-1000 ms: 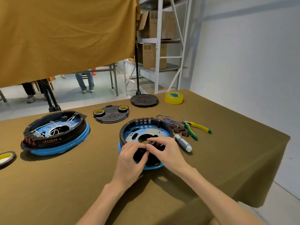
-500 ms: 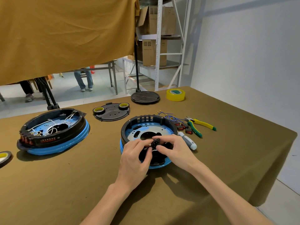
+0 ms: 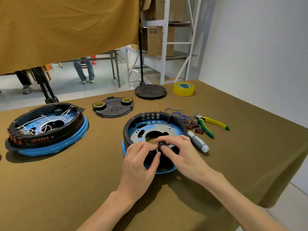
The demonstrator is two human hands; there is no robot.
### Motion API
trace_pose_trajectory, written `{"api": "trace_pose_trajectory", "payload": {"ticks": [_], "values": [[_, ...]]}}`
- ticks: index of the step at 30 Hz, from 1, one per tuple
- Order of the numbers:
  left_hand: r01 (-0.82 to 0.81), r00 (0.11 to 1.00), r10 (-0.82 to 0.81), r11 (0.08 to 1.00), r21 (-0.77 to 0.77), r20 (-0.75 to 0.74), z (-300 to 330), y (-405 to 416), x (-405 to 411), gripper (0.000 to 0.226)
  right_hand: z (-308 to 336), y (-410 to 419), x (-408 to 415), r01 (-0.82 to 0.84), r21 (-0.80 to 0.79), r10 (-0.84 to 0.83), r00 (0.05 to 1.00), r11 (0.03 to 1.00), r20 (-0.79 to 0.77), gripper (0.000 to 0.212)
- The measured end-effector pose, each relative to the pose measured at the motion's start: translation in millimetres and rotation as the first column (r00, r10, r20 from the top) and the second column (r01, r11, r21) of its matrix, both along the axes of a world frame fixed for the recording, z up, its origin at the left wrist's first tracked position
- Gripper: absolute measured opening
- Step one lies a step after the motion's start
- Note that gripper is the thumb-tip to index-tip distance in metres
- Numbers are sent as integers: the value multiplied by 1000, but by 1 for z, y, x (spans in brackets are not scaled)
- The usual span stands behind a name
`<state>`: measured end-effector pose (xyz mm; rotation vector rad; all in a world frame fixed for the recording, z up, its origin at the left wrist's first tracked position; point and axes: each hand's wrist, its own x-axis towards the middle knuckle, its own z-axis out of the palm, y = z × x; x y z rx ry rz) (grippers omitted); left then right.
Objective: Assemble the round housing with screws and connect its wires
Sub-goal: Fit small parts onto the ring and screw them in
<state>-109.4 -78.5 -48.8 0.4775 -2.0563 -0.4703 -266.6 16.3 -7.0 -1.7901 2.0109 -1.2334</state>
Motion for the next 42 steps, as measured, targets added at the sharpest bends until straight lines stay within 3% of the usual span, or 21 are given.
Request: {"api": "trace_pose_trajectory", "payload": {"ticks": [8,14,22,42], "values": [[-2,1000,2,1000,14,19,5,7,3,30,5,6,-3,-85,32,83,994,996,76,29],[6,1000,-7,1000,30,29,5,8,6,31,1,8,-5,-115,-28,118,949,993,292,20],[3,999,-1,999,40,-42,-1,3,7,24,-3,4,1,-80,-76,101,937,994,335,14],[22,1000,-22,997,-76,-2,1,7,16,35,-15,5,7,28,-114,-23,998,993,51,14]]}}
